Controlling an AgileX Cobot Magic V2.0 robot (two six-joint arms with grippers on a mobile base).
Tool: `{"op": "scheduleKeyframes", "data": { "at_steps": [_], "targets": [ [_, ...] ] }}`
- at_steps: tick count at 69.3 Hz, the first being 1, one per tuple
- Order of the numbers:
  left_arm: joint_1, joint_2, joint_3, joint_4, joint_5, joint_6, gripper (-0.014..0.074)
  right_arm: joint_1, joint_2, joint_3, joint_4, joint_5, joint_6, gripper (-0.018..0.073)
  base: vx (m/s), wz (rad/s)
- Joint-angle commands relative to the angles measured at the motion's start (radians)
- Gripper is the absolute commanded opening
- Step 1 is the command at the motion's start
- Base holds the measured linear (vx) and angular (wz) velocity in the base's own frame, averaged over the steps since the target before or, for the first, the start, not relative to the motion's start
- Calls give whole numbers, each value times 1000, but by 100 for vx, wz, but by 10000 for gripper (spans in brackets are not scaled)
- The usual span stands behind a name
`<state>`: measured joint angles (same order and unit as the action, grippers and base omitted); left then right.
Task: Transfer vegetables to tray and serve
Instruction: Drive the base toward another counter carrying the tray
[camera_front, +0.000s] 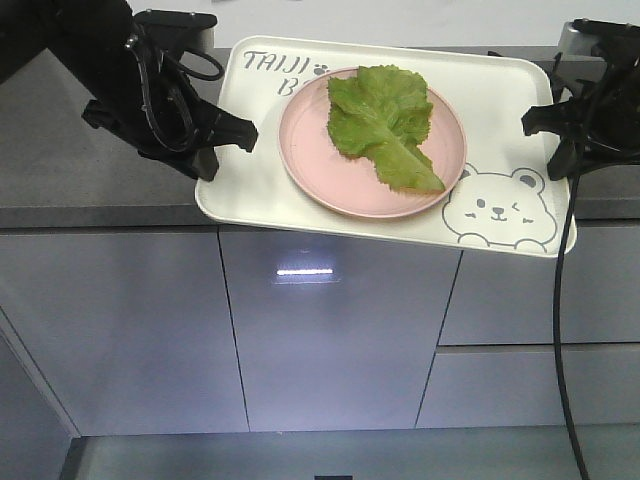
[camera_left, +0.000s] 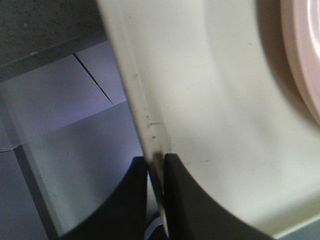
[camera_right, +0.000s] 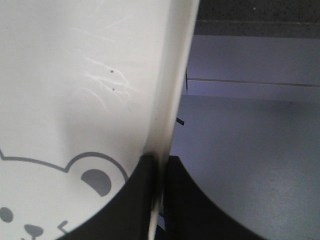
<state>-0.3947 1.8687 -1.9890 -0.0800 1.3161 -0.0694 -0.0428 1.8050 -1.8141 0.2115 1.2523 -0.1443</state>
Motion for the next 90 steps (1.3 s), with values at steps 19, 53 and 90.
{"op": "scheduleKeyframes", "data": {
  "at_steps": [19, 53, 90],
  "targets": [
    [-30, -59, -39, -120, -66, 23, -6, 17, -59, -28, 113, 31, -37, -6, 13, 10],
    [-30, -59, -39, -120, -66, 23, -6, 17, -59, -28, 113, 31, -37, -6, 16, 1],
    [-30, -59, -39, -120, -66, 23, -6, 17, -59, -28, 113, 31, -37, -6, 16, -2]
  ]
}}
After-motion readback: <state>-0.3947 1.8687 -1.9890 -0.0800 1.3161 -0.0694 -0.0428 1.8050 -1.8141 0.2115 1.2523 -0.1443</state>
